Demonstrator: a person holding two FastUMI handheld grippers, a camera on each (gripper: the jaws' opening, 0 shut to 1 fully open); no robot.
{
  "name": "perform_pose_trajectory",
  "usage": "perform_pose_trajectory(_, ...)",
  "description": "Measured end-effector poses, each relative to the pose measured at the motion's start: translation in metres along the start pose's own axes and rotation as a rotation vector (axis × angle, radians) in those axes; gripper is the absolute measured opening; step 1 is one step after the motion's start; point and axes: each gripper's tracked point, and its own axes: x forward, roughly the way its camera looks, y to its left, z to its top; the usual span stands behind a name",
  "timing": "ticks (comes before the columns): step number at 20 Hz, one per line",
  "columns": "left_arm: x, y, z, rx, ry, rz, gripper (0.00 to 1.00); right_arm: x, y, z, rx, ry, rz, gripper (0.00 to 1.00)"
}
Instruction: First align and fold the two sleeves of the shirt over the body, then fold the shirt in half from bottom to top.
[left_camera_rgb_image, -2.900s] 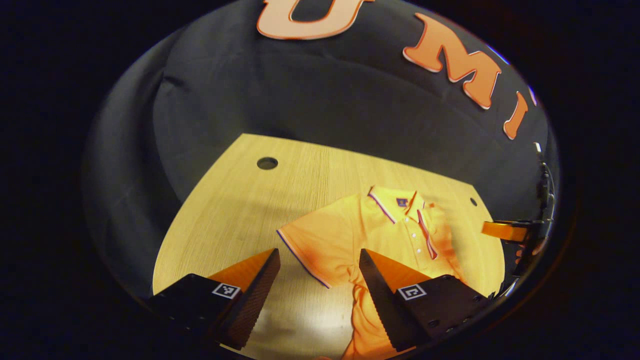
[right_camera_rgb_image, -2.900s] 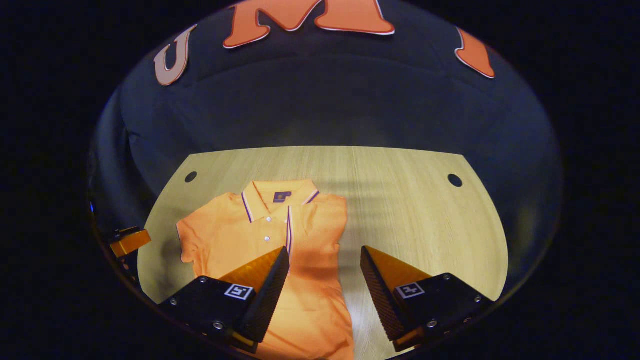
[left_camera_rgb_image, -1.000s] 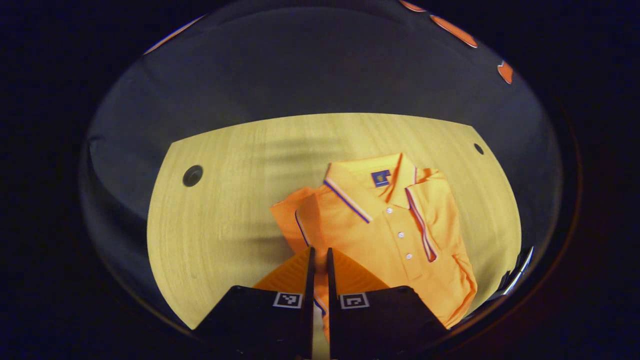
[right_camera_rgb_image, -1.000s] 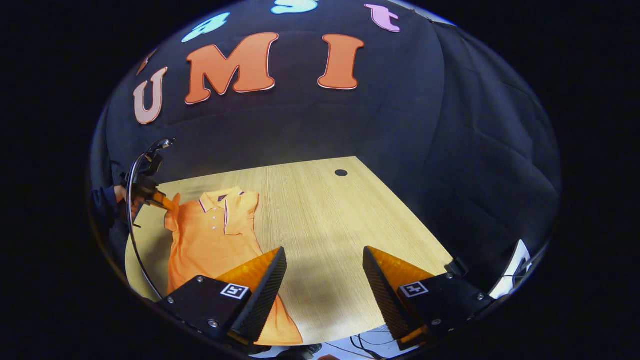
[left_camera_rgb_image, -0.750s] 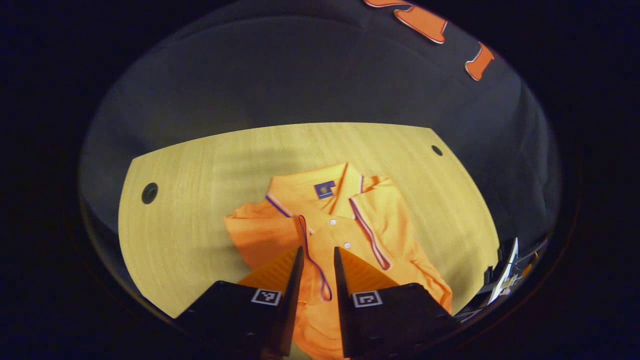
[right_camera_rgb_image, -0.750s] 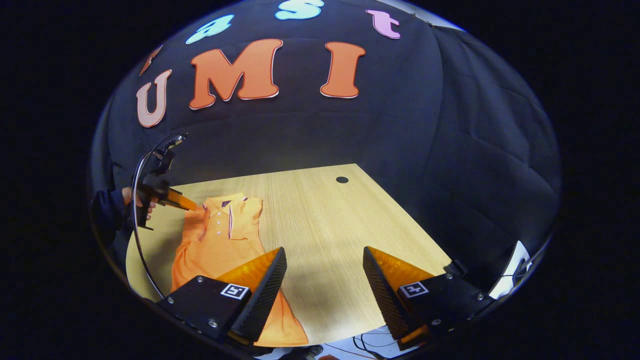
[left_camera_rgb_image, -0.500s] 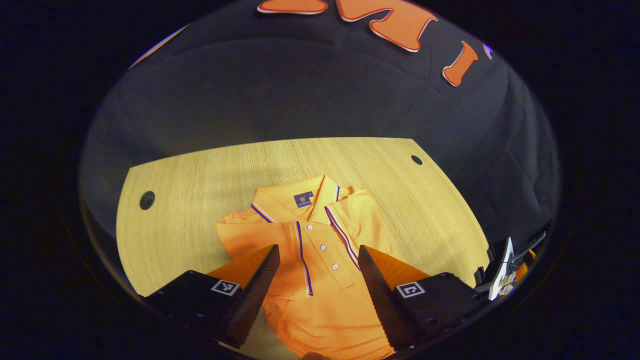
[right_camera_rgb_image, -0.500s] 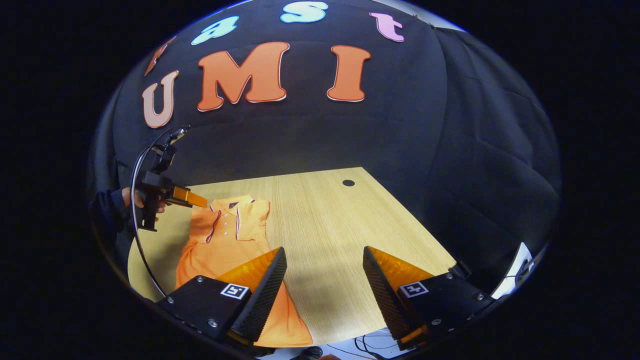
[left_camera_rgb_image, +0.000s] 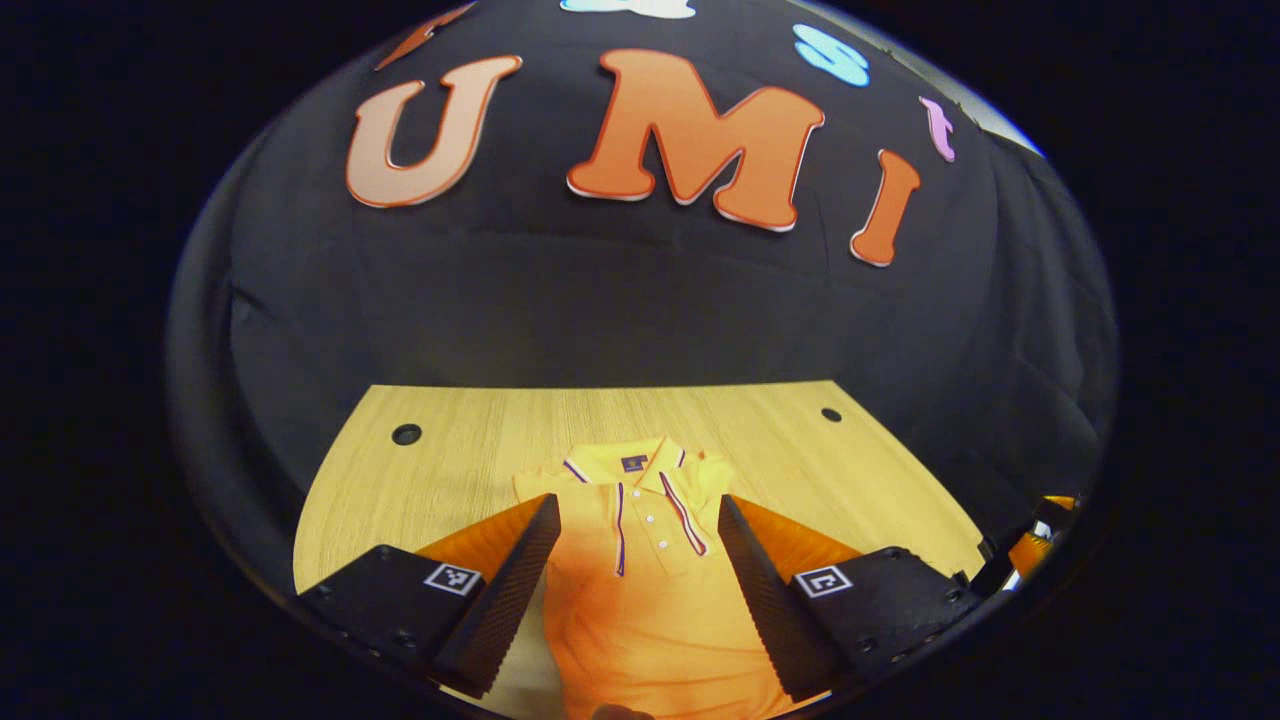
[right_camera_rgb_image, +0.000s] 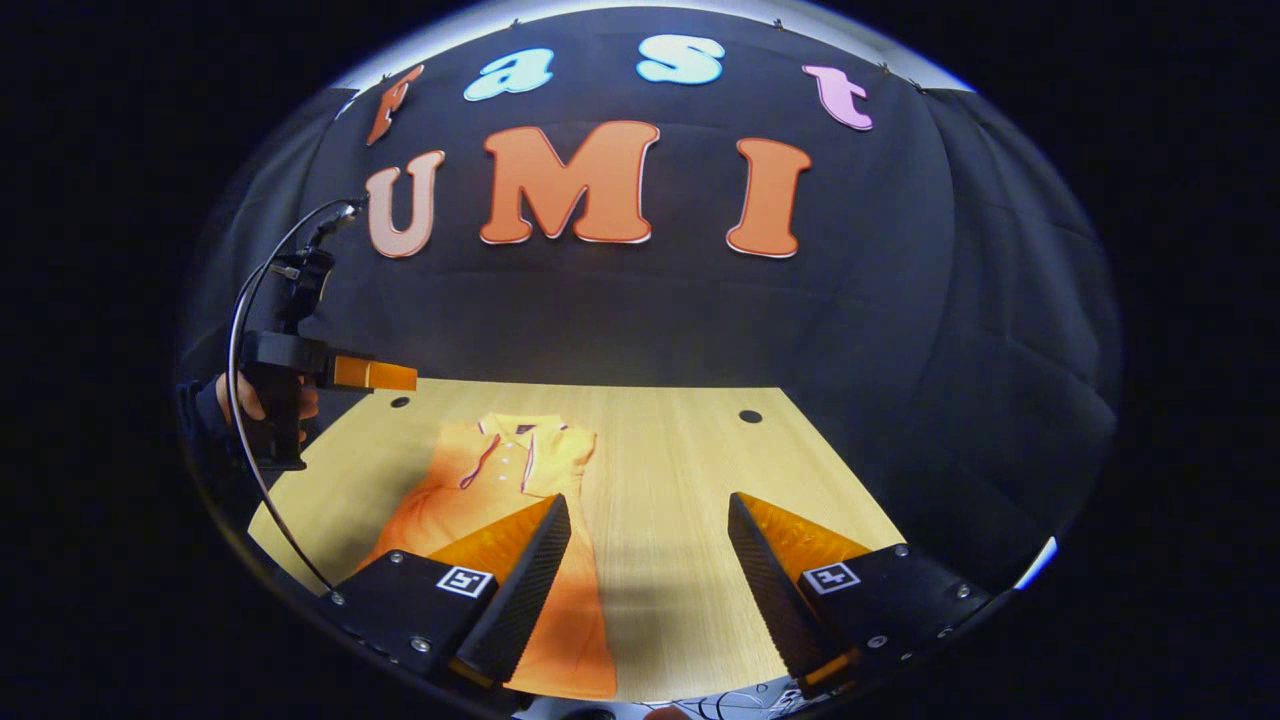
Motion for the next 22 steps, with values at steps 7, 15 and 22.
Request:
perform_pose_trajectory(7,-0.129,-0.008,0.016,0.029,-0.236,0.127,0.98,-0.034,0.023,0.016,-0.042,-0.128,0.082,0.96)
perform_pose_trajectory(15,-0.250,-0.019,0.032,0.063,-0.624,0.214,0.98,-0.067,0.036,0.012,-0.045,-0.251,0.129,0.96)
perform_pose_trajectory(22,-0.194,-0.003,-0.036,0.086,-0.336,0.256,0.98,-0.046,0.034,-0.073,-0.034,-0.005,0.148,0.96)
